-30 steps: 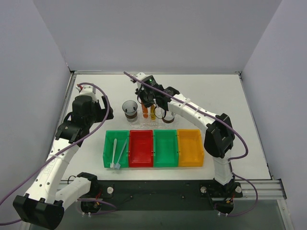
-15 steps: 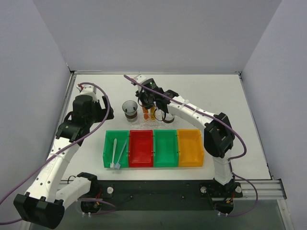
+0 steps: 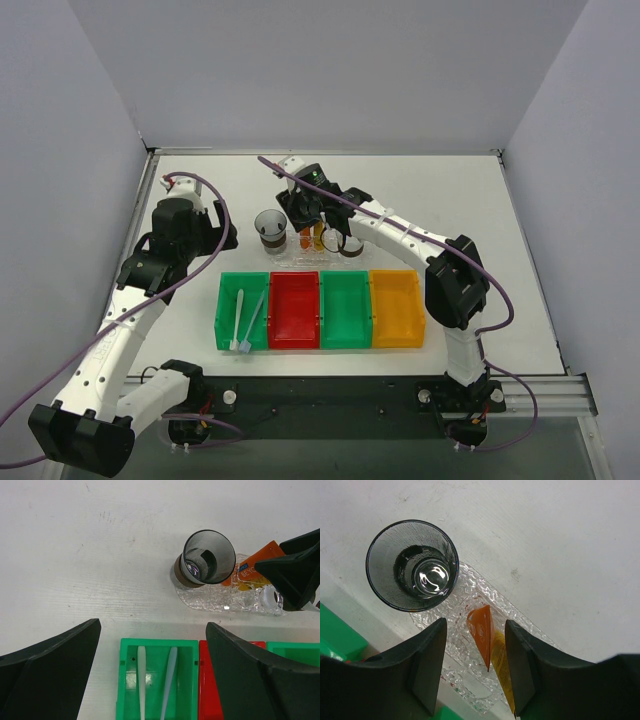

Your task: Prepare toiletry sets of a toothbrush and toothpaste on the tray

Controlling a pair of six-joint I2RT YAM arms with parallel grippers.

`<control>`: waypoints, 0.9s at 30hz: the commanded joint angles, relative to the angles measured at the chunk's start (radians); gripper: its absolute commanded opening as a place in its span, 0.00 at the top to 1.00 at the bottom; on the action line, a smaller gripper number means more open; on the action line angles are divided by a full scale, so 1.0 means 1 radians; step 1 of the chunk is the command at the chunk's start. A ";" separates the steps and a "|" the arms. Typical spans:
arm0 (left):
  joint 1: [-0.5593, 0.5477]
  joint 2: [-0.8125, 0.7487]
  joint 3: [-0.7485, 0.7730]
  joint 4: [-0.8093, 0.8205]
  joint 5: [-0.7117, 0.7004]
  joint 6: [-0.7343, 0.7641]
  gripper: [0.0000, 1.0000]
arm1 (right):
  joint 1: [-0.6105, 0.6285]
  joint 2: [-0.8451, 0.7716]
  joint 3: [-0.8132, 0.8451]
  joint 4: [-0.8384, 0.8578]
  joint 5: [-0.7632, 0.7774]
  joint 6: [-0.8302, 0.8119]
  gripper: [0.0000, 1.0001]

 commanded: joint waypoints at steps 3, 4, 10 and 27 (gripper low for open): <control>0.004 -0.021 0.010 -0.006 0.011 0.026 0.03 | -0.005 -0.056 0.045 0.042 -0.002 -0.001 0.51; 0.006 -0.025 0.005 -0.017 0.016 0.030 0.03 | -0.005 -0.063 0.051 0.044 -0.005 -0.003 0.50; 0.006 -0.091 -0.029 -0.125 0.044 0.049 0.14 | -0.006 -0.143 0.072 0.045 -0.010 0.026 0.49; -0.031 -0.011 -0.156 -0.261 0.206 -0.114 0.38 | -0.158 -0.451 -0.111 -0.039 -0.059 0.275 0.56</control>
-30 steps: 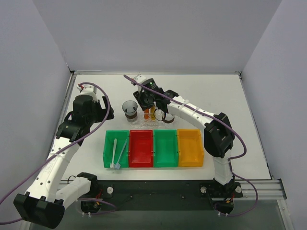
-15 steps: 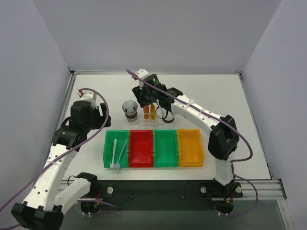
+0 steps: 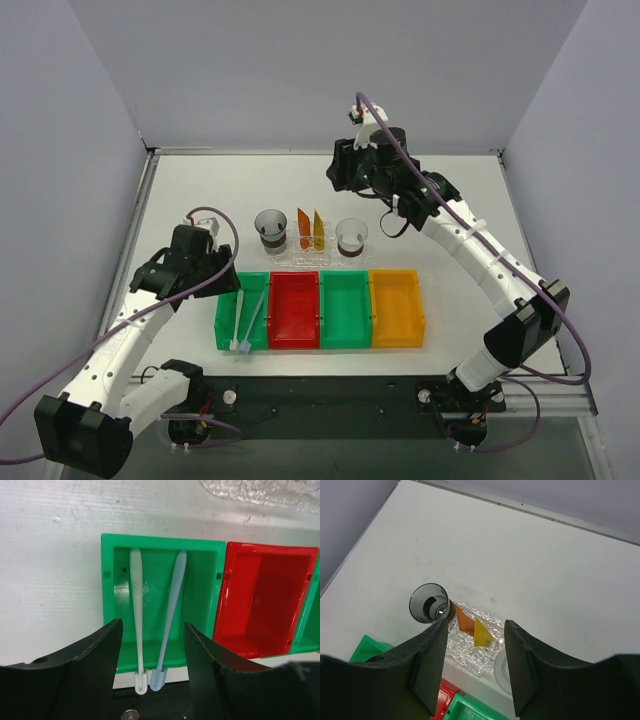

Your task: Prepare toiletry sets of a toothbrush and toothpaste on the tray

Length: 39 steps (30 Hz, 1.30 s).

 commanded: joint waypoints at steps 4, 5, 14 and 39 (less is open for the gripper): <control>-0.078 0.019 -0.065 0.031 0.044 -0.088 0.42 | -0.042 -0.094 -0.095 -0.025 -0.045 0.059 0.58; -0.092 0.026 -0.074 0.039 0.034 -0.097 0.42 | -0.050 -0.096 -0.101 -0.027 -0.051 0.063 0.59; -0.204 0.095 -0.144 0.096 0.010 -0.165 0.50 | -0.096 -0.101 -0.097 -0.036 -0.175 0.082 0.62; -0.212 0.226 -0.222 0.223 0.059 -0.119 0.66 | -0.117 -0.223 -0.252 -0.027 -0.148 0.112 0.67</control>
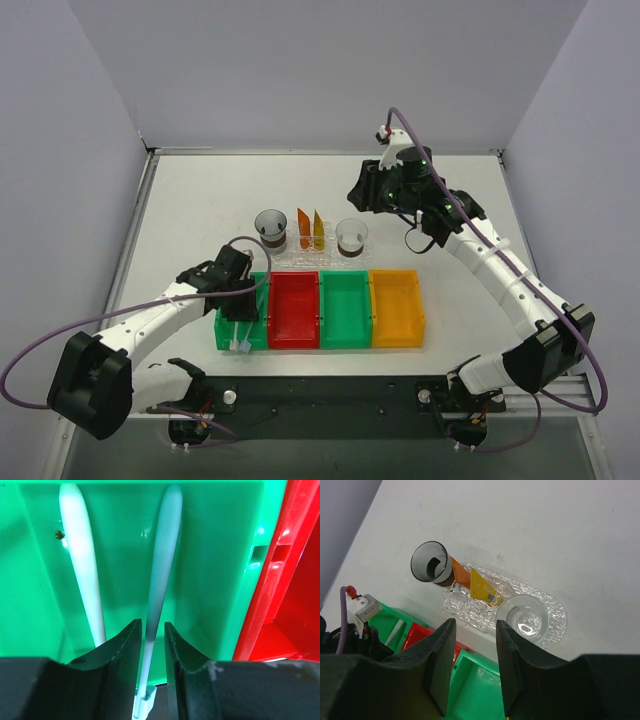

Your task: Prepare toiletry sets of a toothbrush and toothpaste on the tray

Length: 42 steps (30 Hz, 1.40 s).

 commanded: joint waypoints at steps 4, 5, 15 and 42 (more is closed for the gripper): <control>-0.004 0.021 -0.007 0.068 0.025 0.006 0.68 | -0.009 -0.041 -0.017 0.020 0.001 0.000 0.67; -0.005 0.022 -0.009 0.074 0.025 0.006 0.69 | -0.009 -0.041 -0.018 0.020 0.001 0.000 0.67; -0.005 -0.020 0.015 0.042 0.031 -0.005 0.92 | -0.013 -0.067 -0.033 0.019 0.012 -0.007 0.68; -0.002 -0.231 0.408 0.053 0.063 -0.195 1.00 | -0.013 -0.133 0.029 -0.057 -0.137 0.088 0.55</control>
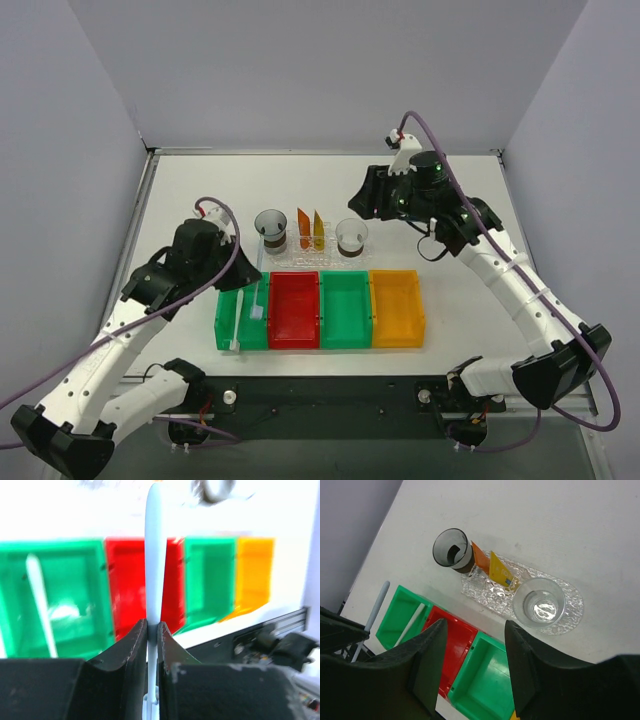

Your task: Prepare toiletry sets of a toothbrush and toothpaste on the tray

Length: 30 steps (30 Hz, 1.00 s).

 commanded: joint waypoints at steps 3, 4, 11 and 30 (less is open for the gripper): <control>-0.002 0.085 0.101 0.511 0.011 -0.190 1.00 | -0.006 -0.049 0.076 -0.003 -0.155 0.105 0.55; -0.002 0.097 0.100 0.574 0.009 -0.218 1.00 | -0.007 -0.049 0.088 -0.005 -0.210 0.117 0.55; -0.010 0.197 0.074 1.020 0.008 -0.481 1.00 | -0.004 -0.040 0.110 -0.006 -0.472 0.281 0.55; -0.134 0.224 -0.080 1.374 -0.098 -0.671 1.00 | 0.003 0.078 0.102 -0.003 -0.674 0.366 0.66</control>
